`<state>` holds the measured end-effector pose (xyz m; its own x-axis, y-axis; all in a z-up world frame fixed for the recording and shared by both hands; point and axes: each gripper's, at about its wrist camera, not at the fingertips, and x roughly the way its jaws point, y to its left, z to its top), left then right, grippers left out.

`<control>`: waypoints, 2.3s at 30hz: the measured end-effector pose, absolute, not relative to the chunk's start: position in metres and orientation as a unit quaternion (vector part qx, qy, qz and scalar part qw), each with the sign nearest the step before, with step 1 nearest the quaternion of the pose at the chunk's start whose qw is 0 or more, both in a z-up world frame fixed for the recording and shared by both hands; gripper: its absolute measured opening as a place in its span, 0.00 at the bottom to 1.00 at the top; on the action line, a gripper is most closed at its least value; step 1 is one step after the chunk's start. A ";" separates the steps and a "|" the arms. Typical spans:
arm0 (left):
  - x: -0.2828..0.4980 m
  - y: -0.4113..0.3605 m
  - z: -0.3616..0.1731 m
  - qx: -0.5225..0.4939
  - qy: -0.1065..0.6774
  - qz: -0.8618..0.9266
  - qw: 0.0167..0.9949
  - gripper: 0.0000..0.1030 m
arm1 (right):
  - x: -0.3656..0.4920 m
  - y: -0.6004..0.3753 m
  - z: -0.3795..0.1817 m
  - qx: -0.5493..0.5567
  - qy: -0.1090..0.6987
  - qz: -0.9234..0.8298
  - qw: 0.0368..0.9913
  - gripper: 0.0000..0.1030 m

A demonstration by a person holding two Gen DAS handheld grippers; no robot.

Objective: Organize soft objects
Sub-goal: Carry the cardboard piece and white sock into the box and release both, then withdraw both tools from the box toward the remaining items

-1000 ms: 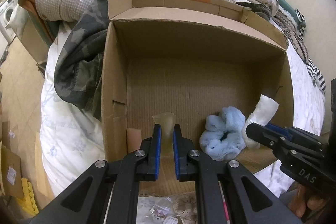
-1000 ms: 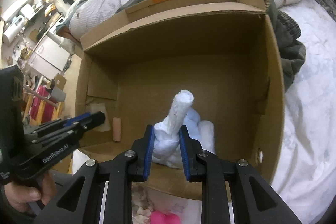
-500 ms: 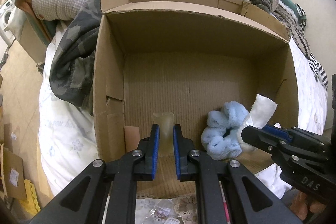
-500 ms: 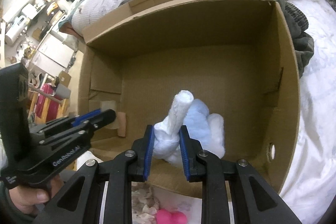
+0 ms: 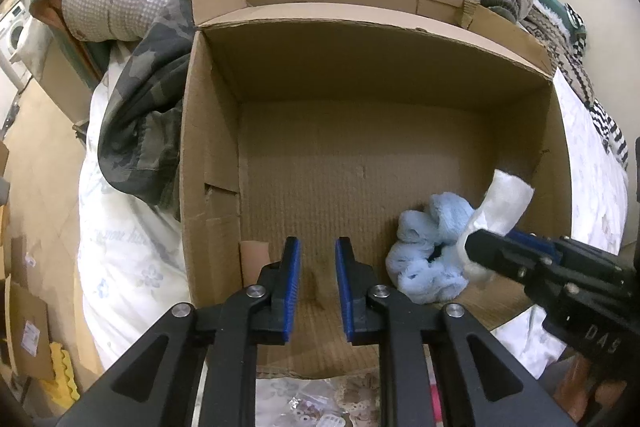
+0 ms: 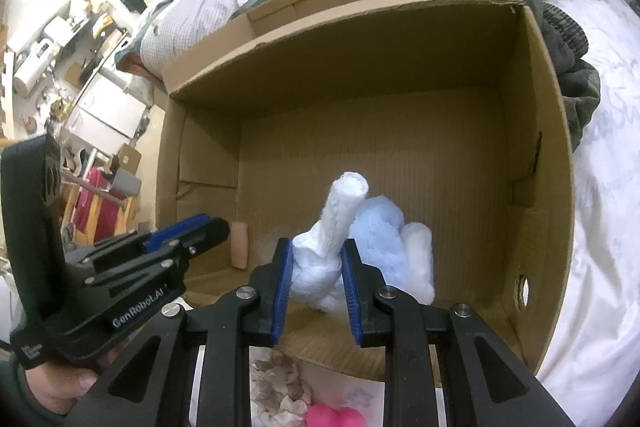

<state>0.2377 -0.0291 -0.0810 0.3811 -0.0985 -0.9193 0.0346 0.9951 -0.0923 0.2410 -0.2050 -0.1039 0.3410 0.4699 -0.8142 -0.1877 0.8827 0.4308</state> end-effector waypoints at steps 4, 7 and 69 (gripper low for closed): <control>0.237 -0.030 -0.078 -0.030 0.549 -0.038 0.834 0.56 | 0.242 -0.213 -0.103 0.154 0.533 0.192 0.809 0.55; 0.235 -0.030 -0.072 -0.018 0.532 -0.020 0.846 0.67 | 0.241 -0.221 -0.098 0.170 0.512 0.177 0.823 0.75; 0.126 0.034 -0.071 -0.051 0.555 0.064 0.828 0.67 | 0.136 -0.223 -0.091 0.135 0.542 0.171 0.812 0.75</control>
